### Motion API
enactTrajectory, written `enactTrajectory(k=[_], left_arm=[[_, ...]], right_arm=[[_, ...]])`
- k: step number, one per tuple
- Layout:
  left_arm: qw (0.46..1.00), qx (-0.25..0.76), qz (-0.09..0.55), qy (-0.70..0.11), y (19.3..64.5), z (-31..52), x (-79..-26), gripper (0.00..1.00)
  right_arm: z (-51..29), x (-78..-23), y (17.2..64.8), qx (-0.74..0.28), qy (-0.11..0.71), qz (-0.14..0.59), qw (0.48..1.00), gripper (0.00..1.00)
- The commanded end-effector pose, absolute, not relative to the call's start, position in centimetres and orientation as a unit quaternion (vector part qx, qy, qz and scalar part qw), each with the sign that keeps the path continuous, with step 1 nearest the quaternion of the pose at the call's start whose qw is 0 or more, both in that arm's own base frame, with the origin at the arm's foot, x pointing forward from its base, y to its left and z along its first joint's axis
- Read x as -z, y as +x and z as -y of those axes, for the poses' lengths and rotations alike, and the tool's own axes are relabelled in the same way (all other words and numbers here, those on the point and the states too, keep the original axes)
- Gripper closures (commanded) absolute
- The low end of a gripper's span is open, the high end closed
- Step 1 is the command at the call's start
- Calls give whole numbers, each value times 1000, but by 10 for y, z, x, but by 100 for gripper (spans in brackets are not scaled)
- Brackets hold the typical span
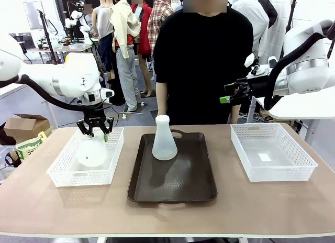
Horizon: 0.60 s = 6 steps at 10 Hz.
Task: Prepare the laboratory tools.
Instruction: Place the picked Big flask upright in the Handle tray as directed by the person.
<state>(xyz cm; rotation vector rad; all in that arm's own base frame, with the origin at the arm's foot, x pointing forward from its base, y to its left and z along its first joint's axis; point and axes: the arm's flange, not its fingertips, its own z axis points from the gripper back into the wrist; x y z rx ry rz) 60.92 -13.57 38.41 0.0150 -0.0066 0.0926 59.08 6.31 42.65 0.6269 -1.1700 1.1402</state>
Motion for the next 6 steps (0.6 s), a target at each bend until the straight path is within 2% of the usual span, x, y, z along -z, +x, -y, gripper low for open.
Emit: enactTrajectory(k=[1,6], left_arm=[[999,-36,17,26,585,136,-397,100],[999,-6,54,-1,550,126,-424,100]], right_arm=[[-63,-425,590,-501,276,511,641,0],[-63,-425,590,-501,276,511,641,0]])
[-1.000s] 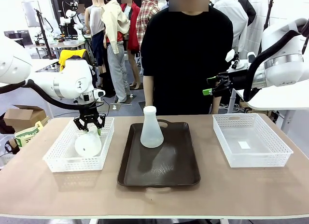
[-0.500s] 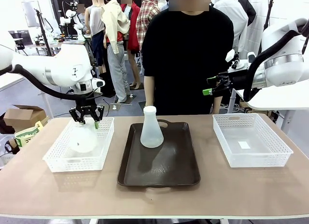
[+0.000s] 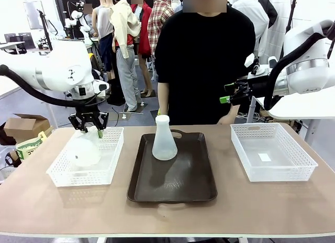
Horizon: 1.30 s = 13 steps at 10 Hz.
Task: Prepare the laboratory tools.
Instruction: Place the picked Big flask upright in the Handle tray as directed by the person.
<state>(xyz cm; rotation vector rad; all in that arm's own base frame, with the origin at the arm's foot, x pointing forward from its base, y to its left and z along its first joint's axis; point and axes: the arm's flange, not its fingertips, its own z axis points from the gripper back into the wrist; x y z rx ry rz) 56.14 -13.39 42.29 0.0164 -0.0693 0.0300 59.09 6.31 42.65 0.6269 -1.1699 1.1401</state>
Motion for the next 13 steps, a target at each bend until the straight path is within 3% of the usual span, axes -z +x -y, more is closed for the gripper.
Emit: enactTrajectory(k=[1,13], left_arm=[[998,-1,61,-8,546,122,-430,100],[998,-10,67,-8,547,121,-441,100]], right_arm=[[-63,-425,590,-501,276,511,641,0],[-63,-425,590,-501,276,511,641,0]])
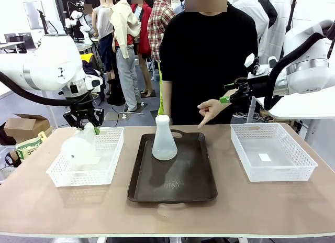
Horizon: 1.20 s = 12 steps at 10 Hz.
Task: Prepare the laboratory tools.
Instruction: Place the picked Big flask upright in the Handle tray as directed by the person.
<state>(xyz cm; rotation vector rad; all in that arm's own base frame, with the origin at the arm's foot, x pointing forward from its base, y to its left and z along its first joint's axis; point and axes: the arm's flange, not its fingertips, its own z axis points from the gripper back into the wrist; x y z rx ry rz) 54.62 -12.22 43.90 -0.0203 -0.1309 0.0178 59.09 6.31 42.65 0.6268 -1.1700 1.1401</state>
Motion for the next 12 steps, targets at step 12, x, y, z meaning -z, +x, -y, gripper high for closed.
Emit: enactTrajectory(k=[12], left_arm=[[799,506,299,-129,479,179,-481,100]], right_arm=[[-63,-425,590,-501,276,511,641,0]])
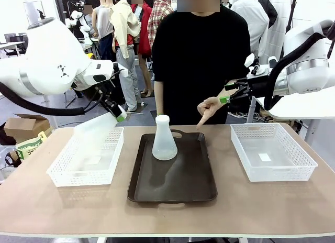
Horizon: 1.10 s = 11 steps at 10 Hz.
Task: Prepare the laboratory tools.
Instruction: Place the picked Big flask upright in the Handle tray as directed by the person.
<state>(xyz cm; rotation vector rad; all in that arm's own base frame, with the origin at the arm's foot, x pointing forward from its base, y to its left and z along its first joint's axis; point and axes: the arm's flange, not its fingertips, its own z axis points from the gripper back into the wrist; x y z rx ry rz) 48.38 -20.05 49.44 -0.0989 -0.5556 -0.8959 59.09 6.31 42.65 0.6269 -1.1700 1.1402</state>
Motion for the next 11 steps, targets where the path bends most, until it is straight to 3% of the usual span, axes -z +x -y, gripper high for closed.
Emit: enactTrajectory(k=[1,3,7,8,9,10,11], left_arm=[[749,565,302,-170,473,181,-482,100],[656,629,314,-274,465,171,-486,100],[591,636,336,-366,465,159,-486,100],[537,657,329,-415,470,156,-485,100],[534,655,335,-418,475,153,-483,100],[569,629,336,-409,479,153,-482,100],[548,647,335,-410,458,142,-476,100]], right_arm=[[-63,-425,590,-501,276,511,641,0],[-63,-425,590,-501,276,511,641,0],[-63,-425,590,-501,276,511,641,0],[-63,-425,590,-501,276,511,641,0],[-63,-425,590,-501,276,511,641,0],[-63,-425,590,-501,276,511,641,0],[-63,-425,590,-501,276,511,641,0]])
